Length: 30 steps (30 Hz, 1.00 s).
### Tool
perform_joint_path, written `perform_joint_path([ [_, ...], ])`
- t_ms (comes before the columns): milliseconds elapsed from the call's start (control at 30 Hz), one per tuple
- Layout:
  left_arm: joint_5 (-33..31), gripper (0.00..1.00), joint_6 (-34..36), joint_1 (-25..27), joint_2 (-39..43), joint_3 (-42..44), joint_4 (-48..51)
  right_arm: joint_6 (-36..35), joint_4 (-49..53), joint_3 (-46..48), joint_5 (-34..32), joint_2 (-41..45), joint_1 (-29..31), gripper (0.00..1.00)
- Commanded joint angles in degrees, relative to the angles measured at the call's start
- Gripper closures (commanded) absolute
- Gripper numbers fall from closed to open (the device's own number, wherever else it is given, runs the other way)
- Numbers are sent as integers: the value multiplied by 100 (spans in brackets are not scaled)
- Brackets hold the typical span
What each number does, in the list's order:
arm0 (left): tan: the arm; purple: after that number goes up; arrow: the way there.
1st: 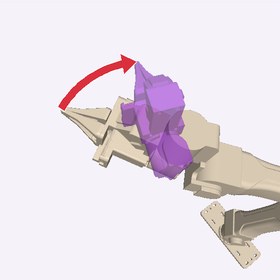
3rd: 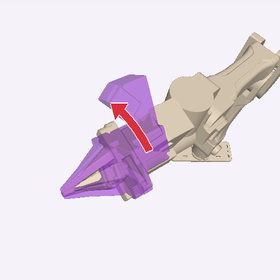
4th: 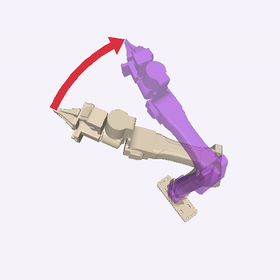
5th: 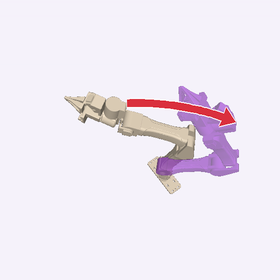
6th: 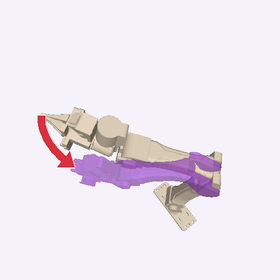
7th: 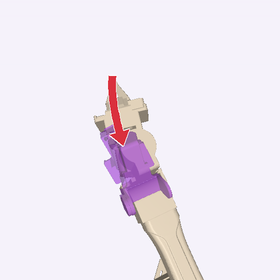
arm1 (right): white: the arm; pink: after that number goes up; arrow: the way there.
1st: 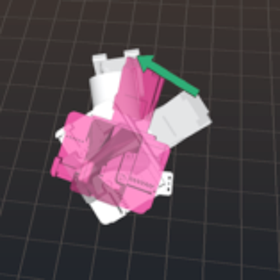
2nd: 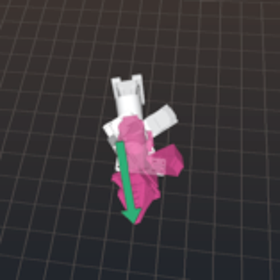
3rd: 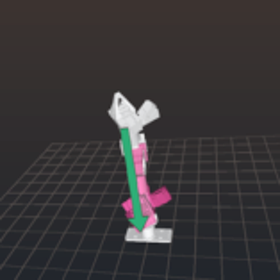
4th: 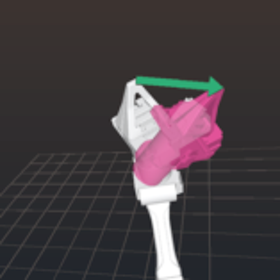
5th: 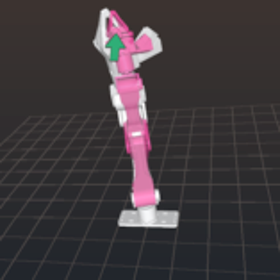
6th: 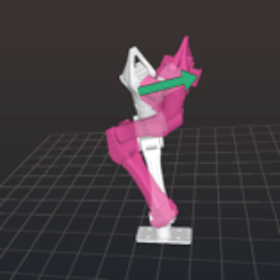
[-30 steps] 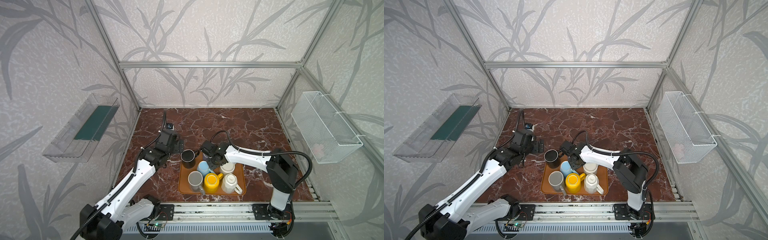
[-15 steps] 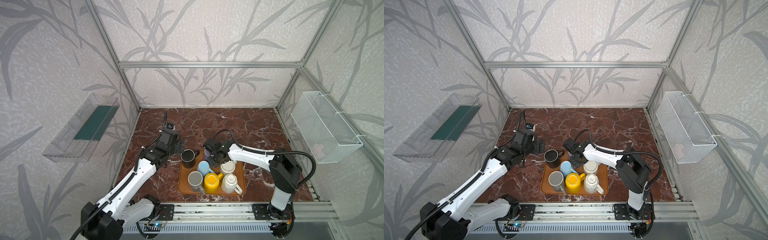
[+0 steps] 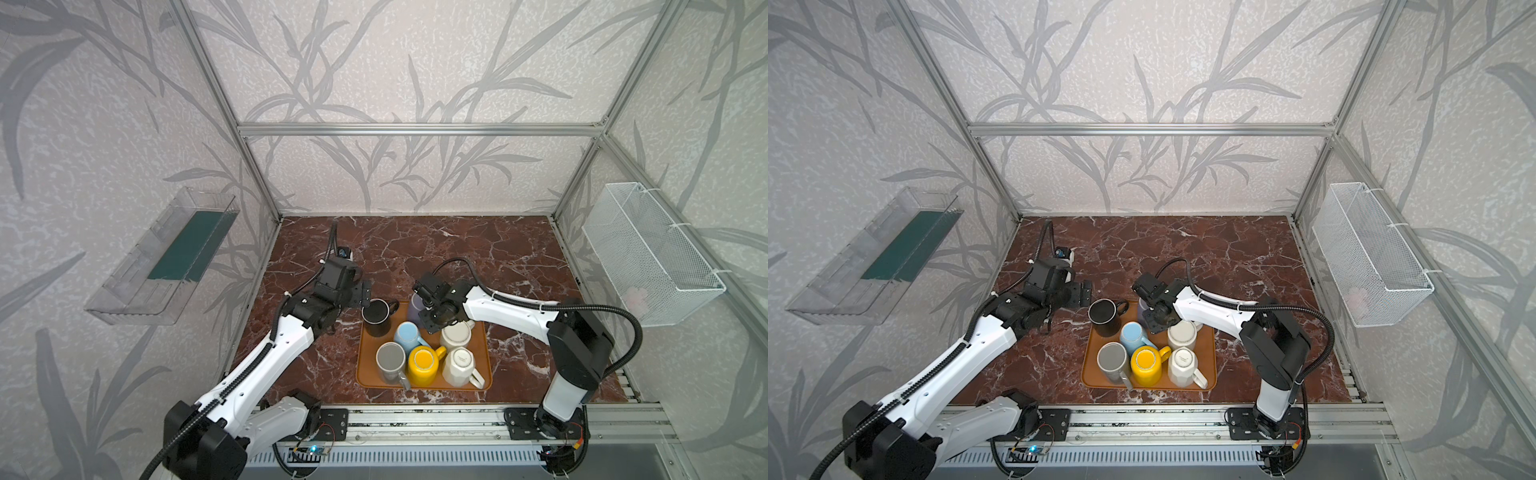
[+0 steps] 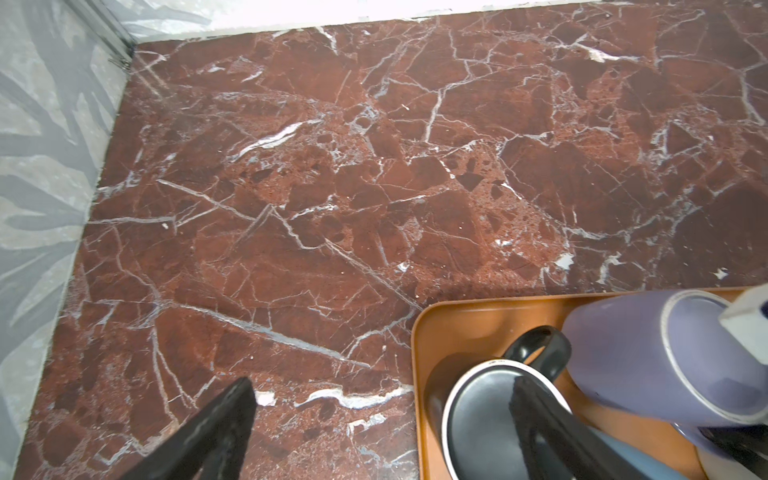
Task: Turn the mug right side up
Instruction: 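Lift the lavender mug off the tray with the right gripper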
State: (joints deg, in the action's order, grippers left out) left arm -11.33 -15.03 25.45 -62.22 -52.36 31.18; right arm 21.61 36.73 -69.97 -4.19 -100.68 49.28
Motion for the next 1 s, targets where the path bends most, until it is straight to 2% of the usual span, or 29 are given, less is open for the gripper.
perform_joint_path([
  [0, 326, 3, 0, 29, 108, 27, -92, 14, -238, 1, -49, 464, -49, 100],
  [233, 369, 3, -27, 29, 314, 35, -105, 46, -454, 154, -59, 779, -150, 100],
  [500, 472, 5, -105, 30, 245, 9, -48, -103, -619, 141, 313, 1122, -480, 100],
  [800, 1055, 5, -246, 30, 302, -38, -395, -192, -1264, 253, 1327, 1605, -1067, 100],
  [967, 1724, 7, -425, 30, 377, -7, -723, -58, -2169, 534, 2070, 1881, -1392, 100],
])
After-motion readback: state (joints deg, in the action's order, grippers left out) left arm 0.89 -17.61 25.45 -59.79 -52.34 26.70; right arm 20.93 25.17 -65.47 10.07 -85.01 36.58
